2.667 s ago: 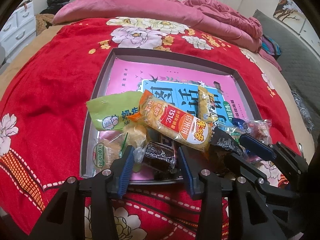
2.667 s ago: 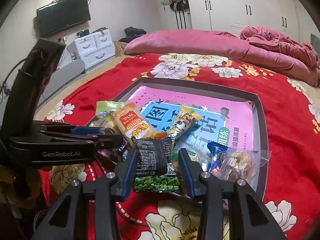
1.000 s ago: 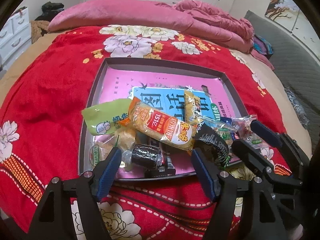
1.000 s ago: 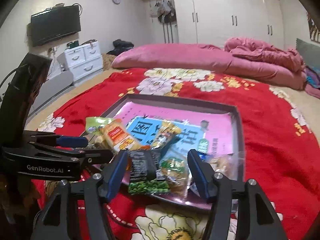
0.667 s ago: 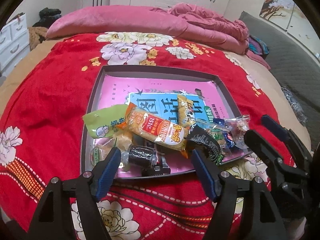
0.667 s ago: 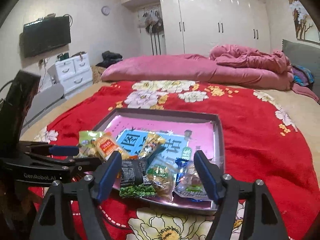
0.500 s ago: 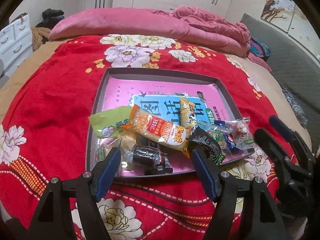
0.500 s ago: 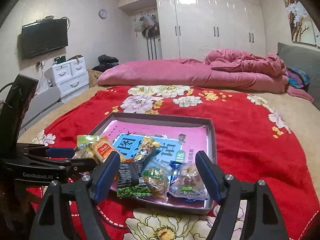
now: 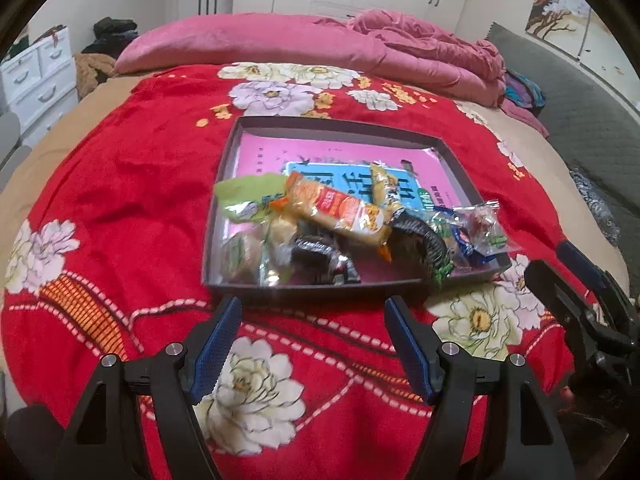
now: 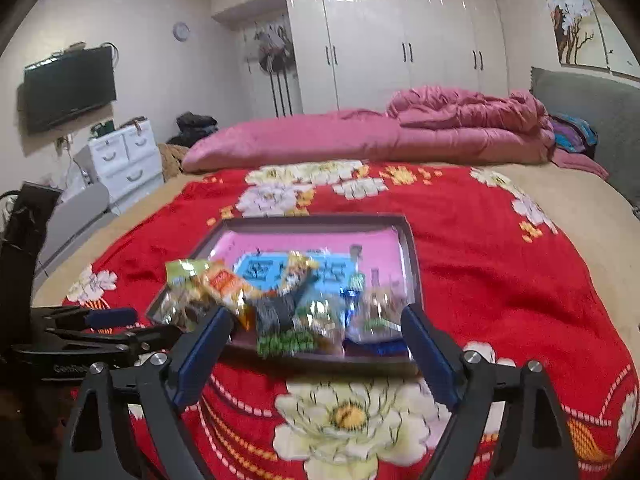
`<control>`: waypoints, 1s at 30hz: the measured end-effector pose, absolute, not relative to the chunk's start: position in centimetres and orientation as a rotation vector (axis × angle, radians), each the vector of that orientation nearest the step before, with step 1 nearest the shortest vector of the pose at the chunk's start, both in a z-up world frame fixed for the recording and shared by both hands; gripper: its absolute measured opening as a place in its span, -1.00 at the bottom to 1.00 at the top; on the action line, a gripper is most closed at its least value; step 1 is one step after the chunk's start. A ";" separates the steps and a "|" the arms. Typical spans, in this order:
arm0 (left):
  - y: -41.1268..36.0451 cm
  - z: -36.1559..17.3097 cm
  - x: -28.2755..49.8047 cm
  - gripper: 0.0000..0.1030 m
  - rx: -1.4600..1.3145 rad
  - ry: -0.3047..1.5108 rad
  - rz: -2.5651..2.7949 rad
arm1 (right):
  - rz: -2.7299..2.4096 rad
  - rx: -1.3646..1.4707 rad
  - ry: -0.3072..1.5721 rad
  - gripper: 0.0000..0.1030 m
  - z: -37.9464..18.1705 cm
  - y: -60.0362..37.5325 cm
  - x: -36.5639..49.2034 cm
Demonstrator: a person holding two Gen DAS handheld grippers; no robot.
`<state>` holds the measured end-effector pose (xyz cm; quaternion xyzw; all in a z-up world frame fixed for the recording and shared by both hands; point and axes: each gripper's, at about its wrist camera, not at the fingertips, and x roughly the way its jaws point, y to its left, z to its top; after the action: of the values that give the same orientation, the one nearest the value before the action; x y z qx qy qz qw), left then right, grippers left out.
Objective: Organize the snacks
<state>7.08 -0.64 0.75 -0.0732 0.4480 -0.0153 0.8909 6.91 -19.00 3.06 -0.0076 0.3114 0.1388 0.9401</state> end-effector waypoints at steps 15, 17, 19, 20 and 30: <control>0.3 0.0 3.6 0.46 -0.156 0.952 -0.008 | 0.222 -0.067 0.740 0.84 1.2 -18.5 3.3; 0.3 0.0 3.3 0.46 -0.153 0.951 -0.012 | 0.223 -0.074 0.733 0.84 1.3 -18.4 3.3; 0.2 0.1 3.2 0.46 -0.152 0.951 -0.016 | 0.225 -0.084 0.729 0.84 1.3 -18.2 3.2; 0.2 0.1 3.1 0.46 -0.150 0.950 -0.018 | 0.226 -0.086 0.728 0.84 1.4 -18.2 3.2; 0.0 0.4 2.7 0.46 -0.146 0.942 -0.021 | 0.219 -0.069 0.727 0.84 1.3 -18.5 3.3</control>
<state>2.66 0.05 0.42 -0.0700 0.4536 -0.0102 0.8884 3.33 -18.49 1.25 -0.0335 0.3550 0.1069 0.9281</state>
